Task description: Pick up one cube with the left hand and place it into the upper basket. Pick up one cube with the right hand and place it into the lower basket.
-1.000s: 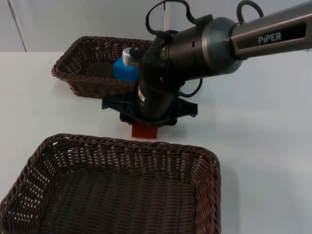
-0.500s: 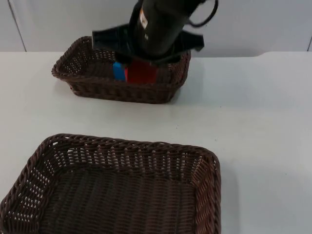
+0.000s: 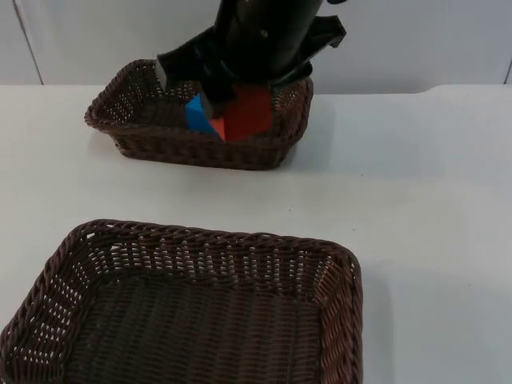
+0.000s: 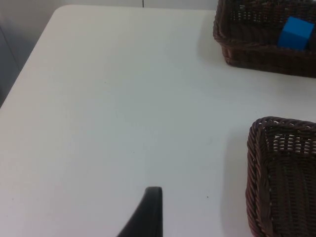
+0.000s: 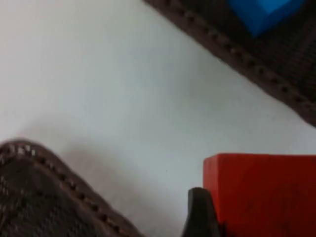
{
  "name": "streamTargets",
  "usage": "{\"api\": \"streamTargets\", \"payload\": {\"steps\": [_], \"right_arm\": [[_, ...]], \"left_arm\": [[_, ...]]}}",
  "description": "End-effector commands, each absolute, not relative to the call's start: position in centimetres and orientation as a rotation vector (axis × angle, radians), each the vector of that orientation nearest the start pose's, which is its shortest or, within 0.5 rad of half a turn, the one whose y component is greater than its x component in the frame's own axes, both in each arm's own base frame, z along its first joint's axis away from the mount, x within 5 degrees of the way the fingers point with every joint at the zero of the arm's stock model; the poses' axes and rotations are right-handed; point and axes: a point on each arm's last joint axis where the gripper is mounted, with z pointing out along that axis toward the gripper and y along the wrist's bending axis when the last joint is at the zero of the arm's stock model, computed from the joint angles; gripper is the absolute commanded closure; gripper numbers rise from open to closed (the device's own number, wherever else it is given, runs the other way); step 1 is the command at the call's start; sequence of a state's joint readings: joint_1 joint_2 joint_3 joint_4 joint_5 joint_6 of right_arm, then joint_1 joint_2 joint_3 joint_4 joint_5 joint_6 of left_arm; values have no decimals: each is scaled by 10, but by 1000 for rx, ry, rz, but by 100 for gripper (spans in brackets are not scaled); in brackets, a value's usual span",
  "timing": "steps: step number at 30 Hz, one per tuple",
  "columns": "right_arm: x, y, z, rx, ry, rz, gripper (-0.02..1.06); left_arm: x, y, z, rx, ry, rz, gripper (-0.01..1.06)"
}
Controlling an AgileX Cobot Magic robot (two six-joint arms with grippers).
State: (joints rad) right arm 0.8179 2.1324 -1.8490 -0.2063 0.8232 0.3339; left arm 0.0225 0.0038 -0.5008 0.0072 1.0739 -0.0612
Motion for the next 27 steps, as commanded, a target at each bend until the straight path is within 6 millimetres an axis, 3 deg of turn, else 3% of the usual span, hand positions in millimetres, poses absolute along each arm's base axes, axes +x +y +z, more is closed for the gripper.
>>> {"api": "streamTargets", "payload": {"steps": [1,11,20,27], "right_arm": [[332,342,247,-817,2456,196,105],[320,345,244,-927,2505,183,105],[274,382,244,-1091,2446,209,105],[253,397,244,-1157,2416,228,105]], "left_arm": [[-5,1,275,-93,2060,-12,15],[-5,1,275,-93,2060,-12,15],[-5,1,275,-93,2060,-12,15],[-5,1,275,-93,2060,-12,15]]}}
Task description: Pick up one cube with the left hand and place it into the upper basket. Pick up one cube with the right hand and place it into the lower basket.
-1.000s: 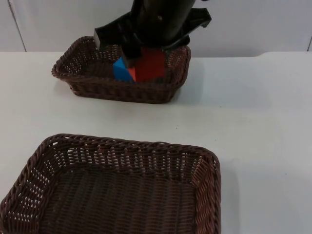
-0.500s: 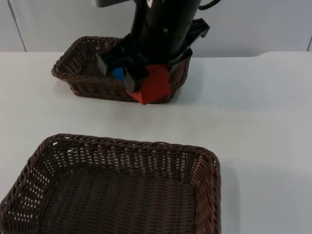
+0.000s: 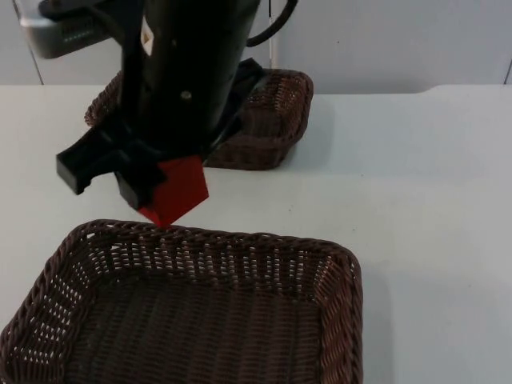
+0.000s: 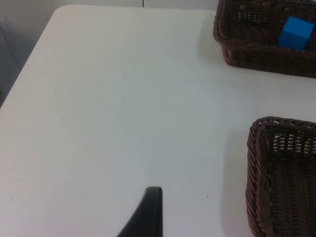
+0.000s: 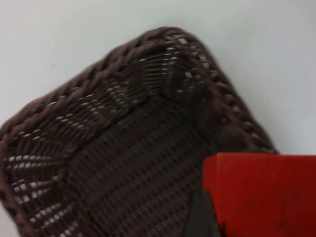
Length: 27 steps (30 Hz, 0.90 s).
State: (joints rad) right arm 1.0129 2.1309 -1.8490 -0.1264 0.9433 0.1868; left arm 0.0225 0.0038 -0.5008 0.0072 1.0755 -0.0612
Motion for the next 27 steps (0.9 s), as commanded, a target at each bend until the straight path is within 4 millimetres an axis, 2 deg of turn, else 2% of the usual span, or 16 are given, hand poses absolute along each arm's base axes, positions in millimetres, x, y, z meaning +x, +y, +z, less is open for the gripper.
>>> {"api": "streamTargets", "payload": {"steps": [1,5,7,10,14,21,27], "right_arm": [[249,399,244,-1170,2410,232,105],[238,407,244,-1195,2388,252,105],[229,412,239,-1221,2368,263,105],[228,411,230,-1223,2374,266,105],[224,402,213,-1230,2395,254,105],[212,384,207,-1223,2316,333,105],[207,375,186,-1246,2307,332,105]], "left_arm": [[-5,1,275,-93,2060,-12,15],[-5,1,275,-93,2060,-12,15],[-5,1,275,-93,2060,-12,15],[-5,1,275,-93,2060,-12,15],[-5,1,275,-93,2060,-12,15],[-5,1,275,-93,2060,-12,15],[-5,1,275,-93,2060,-12,15]]}}
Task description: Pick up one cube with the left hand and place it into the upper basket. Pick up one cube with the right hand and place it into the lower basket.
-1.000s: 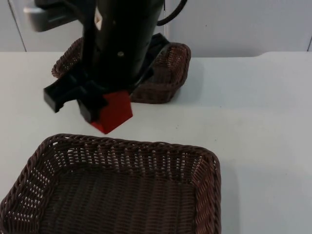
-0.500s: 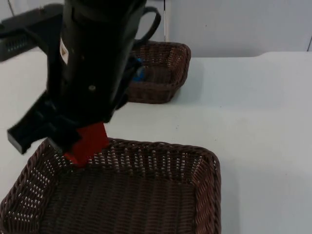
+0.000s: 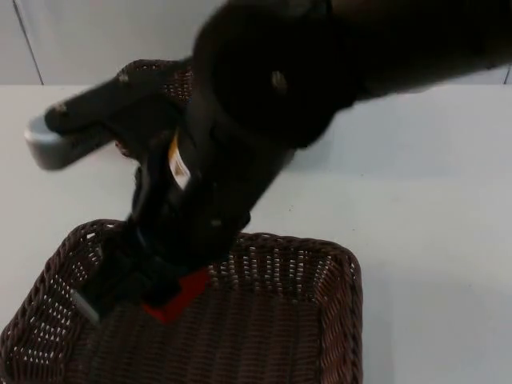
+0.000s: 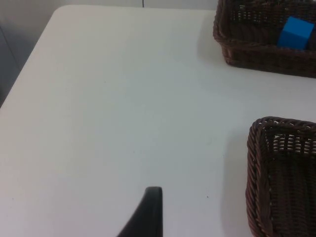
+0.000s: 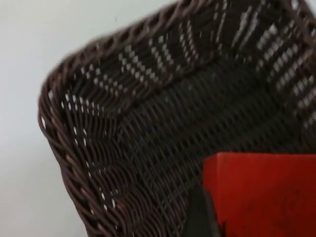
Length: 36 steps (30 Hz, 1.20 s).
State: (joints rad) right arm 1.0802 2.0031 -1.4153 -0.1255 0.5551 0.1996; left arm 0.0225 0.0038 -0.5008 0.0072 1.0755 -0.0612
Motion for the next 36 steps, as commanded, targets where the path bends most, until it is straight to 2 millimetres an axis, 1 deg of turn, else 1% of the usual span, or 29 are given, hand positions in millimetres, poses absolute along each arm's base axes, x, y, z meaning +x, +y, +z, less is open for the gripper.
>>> {"api": "streamTargets", "payload": {"steps": [1,6,9,13,14,18,19,23,24,27,29,31,32,33,34,36], "right_arm": [[206,374,183,-1252,2301,328,105],[208,370,178,-1264,2294,310,105],[213,367,175,-1252,2304,303,105],[224,362,164,-1213,2352,287,105],[224,362,164,-1213,2352,287,105],[229,361,150,-1206,2392,267,105],[229,361,150,-1206,2392,267,105],[230,362,129,-1229,2413,241,105],[230,362,129,-1229,2413,241,105],[230,362,117,-1243,2436,221,105],[230,362,116,-1244,2439,219,104],[230,362,114,-1247,2445,214,100],[230,362,113,-1247,2448,213,92],[230,362,113,-1247,2448,213,92],[230,362,113,-1247,2448,213,86],[229,362,113,-1247,2450,212,68]], "left_arm": [[-5,1,275,-93,2060,-12,15],[-5,1,275,-93,2060,-12,15],[-5,1,275,-93,2060,-12,15],[-5,1,275,-93,2060,-12,15],[-5,1,275,-93,2060,-12,15],[-5,1,275,-93,2060,-12,15],[-5,1,275,-93,2060,-12,15],[-5,1,275,-93,2060,-12,15],[-5,1,275,-93,2060,-12,15],[-5,1,275,-93,2060,-12,15],[-5,1,275,-93,2060,-12,15],[-5,1,275,-93,2060,-12,15],[-5,1,275,-93,2060,-12,15],[-5,1,275,-93,2060,-12,15],[-5,1,275,-93,2060,-12,15],[-5,1,275,-93,2060,-12,15]]}}
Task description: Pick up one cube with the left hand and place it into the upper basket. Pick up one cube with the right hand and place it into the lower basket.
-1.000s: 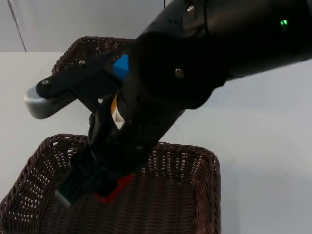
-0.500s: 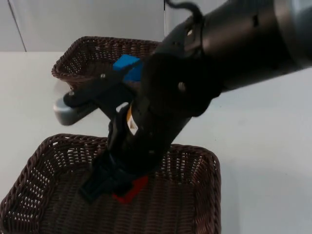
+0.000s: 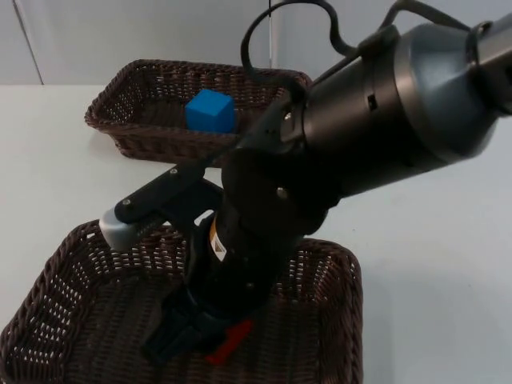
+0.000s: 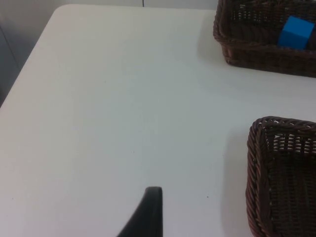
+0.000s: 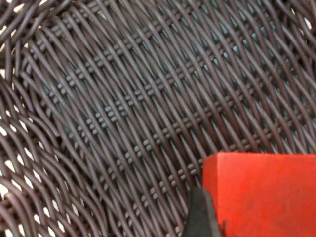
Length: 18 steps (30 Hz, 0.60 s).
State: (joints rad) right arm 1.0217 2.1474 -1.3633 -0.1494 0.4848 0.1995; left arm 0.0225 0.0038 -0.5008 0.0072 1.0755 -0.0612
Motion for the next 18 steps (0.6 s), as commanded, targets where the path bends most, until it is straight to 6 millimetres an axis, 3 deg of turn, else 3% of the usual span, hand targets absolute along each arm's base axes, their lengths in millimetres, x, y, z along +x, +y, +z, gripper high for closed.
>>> {"api": "streamTargets", "payload": {"steps": [1,2,5,6,12,15,18], "right_arm": [[229,361,113,-1241,2455,212,60],[229,361,113,-1241,2455,212,60],[229,361,113,-1234,2471,205,35],[229,361,113,-1234,2472,204,31],[229,360,117,-1233,2471,203,29],[229,360,128,-1222,2453,218,29],[228,358,156,-1194,2406,258,29]], "left_arm": [[-5,1,275,-93,2060,-12,15],[-5,1,275,-93,2060,-12,15],[-5,1,275,-93,2060,-12,15],[-5,1,275,-93,2060,-12,15],[-5,1,275,-93,2060,-12,15],[-5,1,275,-93,2060,-12,15],[-5,1,275,-93,2060,-12,15]]}}
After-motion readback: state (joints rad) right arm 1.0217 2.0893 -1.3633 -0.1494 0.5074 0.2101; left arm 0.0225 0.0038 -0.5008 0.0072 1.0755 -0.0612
